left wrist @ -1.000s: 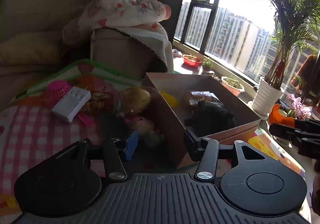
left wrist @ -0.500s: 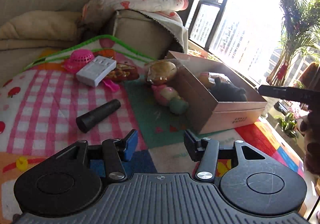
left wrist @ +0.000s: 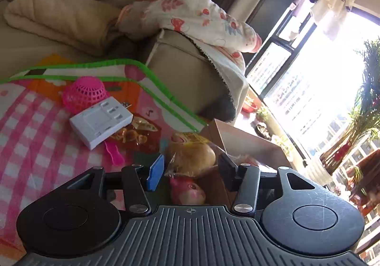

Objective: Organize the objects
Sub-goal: 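Grasp the bagged round bun with the left gripper while the right gripper grasps the black cylinder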

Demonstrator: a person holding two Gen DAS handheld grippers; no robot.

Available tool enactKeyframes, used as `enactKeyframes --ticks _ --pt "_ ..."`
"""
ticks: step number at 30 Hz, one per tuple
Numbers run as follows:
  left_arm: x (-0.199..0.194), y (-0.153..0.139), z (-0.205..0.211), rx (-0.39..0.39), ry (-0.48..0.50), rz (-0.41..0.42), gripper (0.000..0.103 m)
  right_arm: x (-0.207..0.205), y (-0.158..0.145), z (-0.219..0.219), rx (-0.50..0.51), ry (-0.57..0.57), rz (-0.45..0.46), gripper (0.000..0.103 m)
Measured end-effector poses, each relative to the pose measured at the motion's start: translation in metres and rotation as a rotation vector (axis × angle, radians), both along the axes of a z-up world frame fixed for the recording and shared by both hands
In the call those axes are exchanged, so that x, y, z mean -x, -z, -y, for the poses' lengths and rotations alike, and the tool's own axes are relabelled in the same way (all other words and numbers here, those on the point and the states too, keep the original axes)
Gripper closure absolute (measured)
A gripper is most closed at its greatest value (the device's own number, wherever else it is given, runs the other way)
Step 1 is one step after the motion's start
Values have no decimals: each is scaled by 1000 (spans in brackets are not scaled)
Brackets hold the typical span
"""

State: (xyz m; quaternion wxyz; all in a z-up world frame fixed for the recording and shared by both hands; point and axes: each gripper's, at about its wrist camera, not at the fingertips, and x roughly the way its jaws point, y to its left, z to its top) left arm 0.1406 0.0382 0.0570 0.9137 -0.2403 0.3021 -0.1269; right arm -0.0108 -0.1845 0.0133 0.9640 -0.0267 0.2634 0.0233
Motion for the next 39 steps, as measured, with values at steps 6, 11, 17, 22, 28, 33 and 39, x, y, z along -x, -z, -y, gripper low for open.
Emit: enactKeyframes --ticks 6,11,17,22,28,33,39 --pt "-71 10 -3 110 -7 -202 48 5 0 -9 48 -16 33 0" --pt "-91 29 4 130 25 -275 45 7 -1 -6 34 -20 40 0" --pt "-76 26 3 51 103 -235 48 2 0 -1 2 -17 19 0" --pt "-32 17 -10 -101 144 -170 50 4 0 -2 7 -14 23 0" --pt "33 10 -24 -315 193 -122 49 2 0 -5 24 -15 14 0" --pt "61 17 -28 -382 191 -70 49 2 0 -8 42 -19 10 0" --pt "96 19 -31 -330 214 -35 52 5 -3 -23 45 -104 -5 0"
